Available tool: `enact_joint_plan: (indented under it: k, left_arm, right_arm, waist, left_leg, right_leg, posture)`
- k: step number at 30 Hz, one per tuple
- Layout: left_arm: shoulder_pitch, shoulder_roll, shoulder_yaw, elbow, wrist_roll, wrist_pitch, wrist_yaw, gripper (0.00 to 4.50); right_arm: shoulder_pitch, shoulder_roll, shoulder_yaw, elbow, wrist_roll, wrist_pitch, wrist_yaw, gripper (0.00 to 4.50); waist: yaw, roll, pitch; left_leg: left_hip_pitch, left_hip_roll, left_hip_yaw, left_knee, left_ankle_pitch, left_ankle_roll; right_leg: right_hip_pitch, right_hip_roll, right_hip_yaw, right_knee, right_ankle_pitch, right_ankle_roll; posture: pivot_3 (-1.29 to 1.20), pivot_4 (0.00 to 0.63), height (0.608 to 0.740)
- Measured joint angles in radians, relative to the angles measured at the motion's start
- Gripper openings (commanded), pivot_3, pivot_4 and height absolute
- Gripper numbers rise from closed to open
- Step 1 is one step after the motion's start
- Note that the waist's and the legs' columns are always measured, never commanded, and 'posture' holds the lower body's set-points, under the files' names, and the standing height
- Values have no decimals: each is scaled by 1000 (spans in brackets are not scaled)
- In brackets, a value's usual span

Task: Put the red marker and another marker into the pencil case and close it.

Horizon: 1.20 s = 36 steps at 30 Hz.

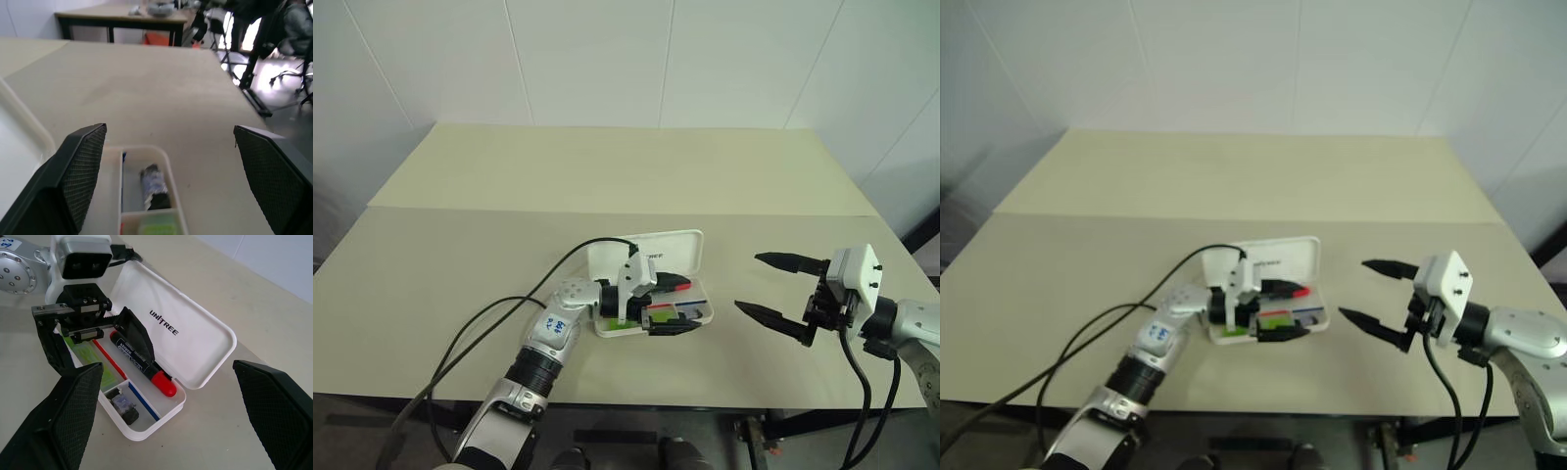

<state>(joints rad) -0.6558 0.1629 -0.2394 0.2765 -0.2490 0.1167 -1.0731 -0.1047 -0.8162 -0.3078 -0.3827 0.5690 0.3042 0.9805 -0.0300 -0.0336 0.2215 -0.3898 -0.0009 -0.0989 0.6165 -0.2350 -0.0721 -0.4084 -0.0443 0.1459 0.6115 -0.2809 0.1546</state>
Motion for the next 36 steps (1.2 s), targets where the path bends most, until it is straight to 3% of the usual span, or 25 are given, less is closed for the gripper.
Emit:
enact_joint_plan:
  k: [10,24,27,36]
  left_arm:
    - [100,122,78,-223,-120,107,-43,4457]
    - [160,440,407,-351,-402,403,-26,4457]
    - [159,459,465,-330,-417,405,-12,3859]
    - [109,464,514,-188,-401,339,36,895]
  right_arm:
    - [-24,4,30,53,-11,-27,23,4500]
    - [-102,19,72,143,-11,-80,101,4500]
    - [-110,25,84,156,-18,-89,108,4500]
    - [-149,34,107,196,-38,-112,124,4500]
  waist:
    - [-4,0,0]
    - [-10,0,0]
    - [-11,0,0]
    - [-14,0,0]
  left_leg:
    - [0,0,0,0,0,0]
    - [1,1,-1,0,0,0]
    - [1,1,-1,0,0,0]
    - [1,1,-1,-1,0,0]
  right_leg:
    - [0,0,0,1,0,0]
    - [0,0,-1,2,-1,-2]
    - [0,0,-1,2,-1,-2]
    - [0,0,-1,3,-1,-2]
  posture:
    - [0,150,740]
    - [0,150,740]
    - [0,150,740]
    - [0,150,740]
